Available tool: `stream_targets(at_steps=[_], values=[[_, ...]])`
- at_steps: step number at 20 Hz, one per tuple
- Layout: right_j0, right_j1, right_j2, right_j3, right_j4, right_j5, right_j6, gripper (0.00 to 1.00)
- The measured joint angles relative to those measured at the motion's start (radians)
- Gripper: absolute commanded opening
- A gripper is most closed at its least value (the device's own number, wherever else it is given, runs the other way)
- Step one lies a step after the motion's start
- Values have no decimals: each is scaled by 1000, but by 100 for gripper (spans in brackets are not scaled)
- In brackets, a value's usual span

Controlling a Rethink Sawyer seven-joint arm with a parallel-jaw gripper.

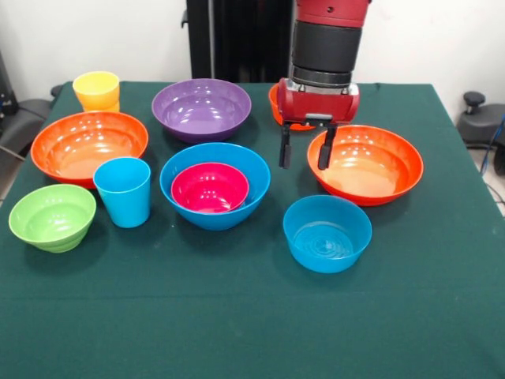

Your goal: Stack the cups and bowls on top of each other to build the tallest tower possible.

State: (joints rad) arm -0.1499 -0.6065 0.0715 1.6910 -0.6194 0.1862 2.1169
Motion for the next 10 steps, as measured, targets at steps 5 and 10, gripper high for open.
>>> stream_targets(at_steps=[5,10], values=[[42,32,-26,-30,0,0,0,100],[87,81,-58,-74,0,0,0,100]])
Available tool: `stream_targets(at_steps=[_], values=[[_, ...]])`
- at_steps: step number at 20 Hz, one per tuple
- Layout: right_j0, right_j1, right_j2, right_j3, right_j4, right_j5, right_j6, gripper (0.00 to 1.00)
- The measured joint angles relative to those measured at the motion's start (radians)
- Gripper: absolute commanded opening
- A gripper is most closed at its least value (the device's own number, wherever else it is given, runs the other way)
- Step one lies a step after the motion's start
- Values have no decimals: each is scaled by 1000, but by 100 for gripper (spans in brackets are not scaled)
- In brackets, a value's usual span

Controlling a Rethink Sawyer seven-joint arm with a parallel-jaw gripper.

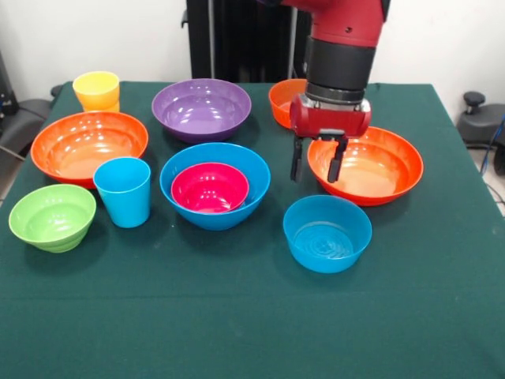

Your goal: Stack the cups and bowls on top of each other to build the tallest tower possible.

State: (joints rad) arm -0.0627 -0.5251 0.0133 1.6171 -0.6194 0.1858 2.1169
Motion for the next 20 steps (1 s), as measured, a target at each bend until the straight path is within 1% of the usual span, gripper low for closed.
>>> stream_targets(at_steps=[4,5,13,20], values=[[15,37,-17,-27,0,-11,0,100],[14,49,-22,-38,0,-16,0,0],[5,68,-22,-42,0,-16,0,0],[1,69,-22,-42,0,-16,0,0]])
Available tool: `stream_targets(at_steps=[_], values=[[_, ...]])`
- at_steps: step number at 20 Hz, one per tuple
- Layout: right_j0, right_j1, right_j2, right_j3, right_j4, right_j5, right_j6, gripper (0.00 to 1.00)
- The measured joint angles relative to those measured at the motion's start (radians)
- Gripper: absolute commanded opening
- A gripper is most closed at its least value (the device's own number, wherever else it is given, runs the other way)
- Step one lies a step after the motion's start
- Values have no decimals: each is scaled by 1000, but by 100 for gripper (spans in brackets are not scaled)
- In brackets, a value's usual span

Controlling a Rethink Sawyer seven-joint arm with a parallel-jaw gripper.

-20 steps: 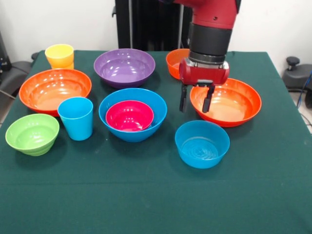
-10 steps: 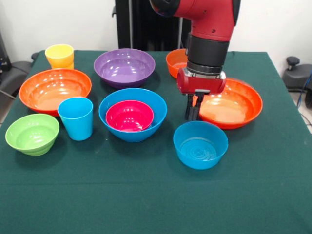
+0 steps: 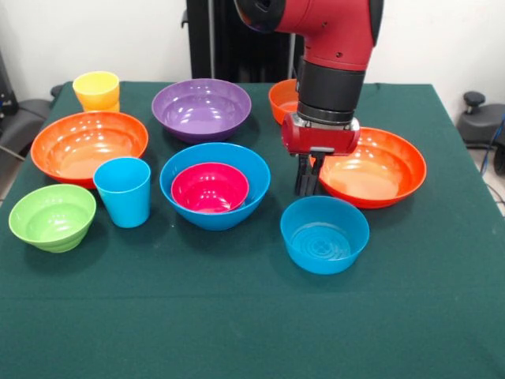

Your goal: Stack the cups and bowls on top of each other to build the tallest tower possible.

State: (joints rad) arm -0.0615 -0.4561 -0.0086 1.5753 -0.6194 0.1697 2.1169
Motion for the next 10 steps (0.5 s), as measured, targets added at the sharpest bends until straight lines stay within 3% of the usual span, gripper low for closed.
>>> stream_targets(at_steps=[1,2,10], values=[[0,0,0,0,0,0,0,0],[0,-2,0,0,0,0,0,100],[-1,-7,0,0,0,0,0,100]])
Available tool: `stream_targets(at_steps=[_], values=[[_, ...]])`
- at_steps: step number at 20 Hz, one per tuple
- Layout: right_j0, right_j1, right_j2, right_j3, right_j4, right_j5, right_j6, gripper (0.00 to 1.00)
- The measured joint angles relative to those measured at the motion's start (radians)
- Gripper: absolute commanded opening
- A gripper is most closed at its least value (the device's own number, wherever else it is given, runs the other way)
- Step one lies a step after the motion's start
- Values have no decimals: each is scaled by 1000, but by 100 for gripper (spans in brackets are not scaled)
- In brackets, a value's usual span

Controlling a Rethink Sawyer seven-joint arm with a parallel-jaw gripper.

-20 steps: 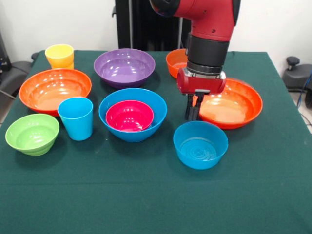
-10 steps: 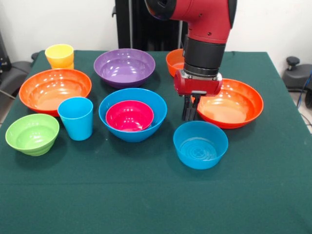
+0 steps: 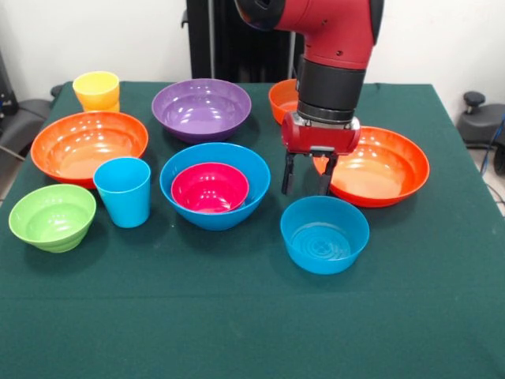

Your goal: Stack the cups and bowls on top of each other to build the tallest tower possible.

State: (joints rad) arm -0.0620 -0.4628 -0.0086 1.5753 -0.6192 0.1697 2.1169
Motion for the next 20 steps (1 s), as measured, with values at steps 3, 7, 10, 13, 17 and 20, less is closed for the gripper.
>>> stream_targets(at_steps=[3,7,10,13,17,20], values=[[0,-4,0,0,0,0,0,100],[-3,-16,2,3,0,0,0,100],[-14,-31,13,11,0,0,0,100],[-42,-65,32,30,0,0,0,100],[-73,-102,46,49,-1,0,0,100],[-92,-138,58,70,-1,0,0,100]])
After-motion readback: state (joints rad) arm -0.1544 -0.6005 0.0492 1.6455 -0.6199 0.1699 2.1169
